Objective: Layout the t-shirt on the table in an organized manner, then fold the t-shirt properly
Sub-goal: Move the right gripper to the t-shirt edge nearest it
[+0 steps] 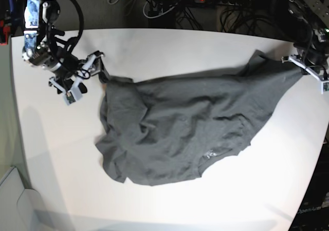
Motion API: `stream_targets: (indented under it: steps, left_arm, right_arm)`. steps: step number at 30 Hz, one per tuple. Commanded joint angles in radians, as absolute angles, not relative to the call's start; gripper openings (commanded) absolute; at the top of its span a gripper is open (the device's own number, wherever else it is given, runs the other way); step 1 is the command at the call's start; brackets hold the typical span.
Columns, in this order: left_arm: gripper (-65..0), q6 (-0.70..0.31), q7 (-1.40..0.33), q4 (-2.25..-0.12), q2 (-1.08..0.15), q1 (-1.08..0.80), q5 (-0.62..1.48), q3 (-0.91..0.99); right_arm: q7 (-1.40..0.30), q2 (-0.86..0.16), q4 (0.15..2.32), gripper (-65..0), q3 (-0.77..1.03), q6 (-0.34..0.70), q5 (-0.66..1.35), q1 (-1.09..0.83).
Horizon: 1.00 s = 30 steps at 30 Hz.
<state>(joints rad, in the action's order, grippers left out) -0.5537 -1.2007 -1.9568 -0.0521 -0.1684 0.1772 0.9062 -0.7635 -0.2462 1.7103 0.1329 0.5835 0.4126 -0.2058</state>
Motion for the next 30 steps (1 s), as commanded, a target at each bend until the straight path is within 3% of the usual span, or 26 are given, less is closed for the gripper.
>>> stream_targets:
  steps: [1, 25, 30]
  left_arm:
    - [-64.5, -0.552, -1.187, -1.972, -0.062, -0.162, 0.183, 0.906]
    - [-64.6, -0.552, -1.188, -1.972, -0.056, -0.134, 0.18, 0.903]
    - [-64.6, -0.552, -1.188, -1.972, -0.056, -0.136, 0.179, 0.905]
  right_arm:
    - [-0.74, -0.255, 1.721, -16.1, 0.137, 0.593, 0.427, -0.186]
    - [-0.737, -0.213, 1.636, -16.5, 0.021, 0.593, 0.427, -0.122]
    - [-0.737, -0.203, 1.633, -24.8, -0.008, 0.593, 0.429, -0.11]
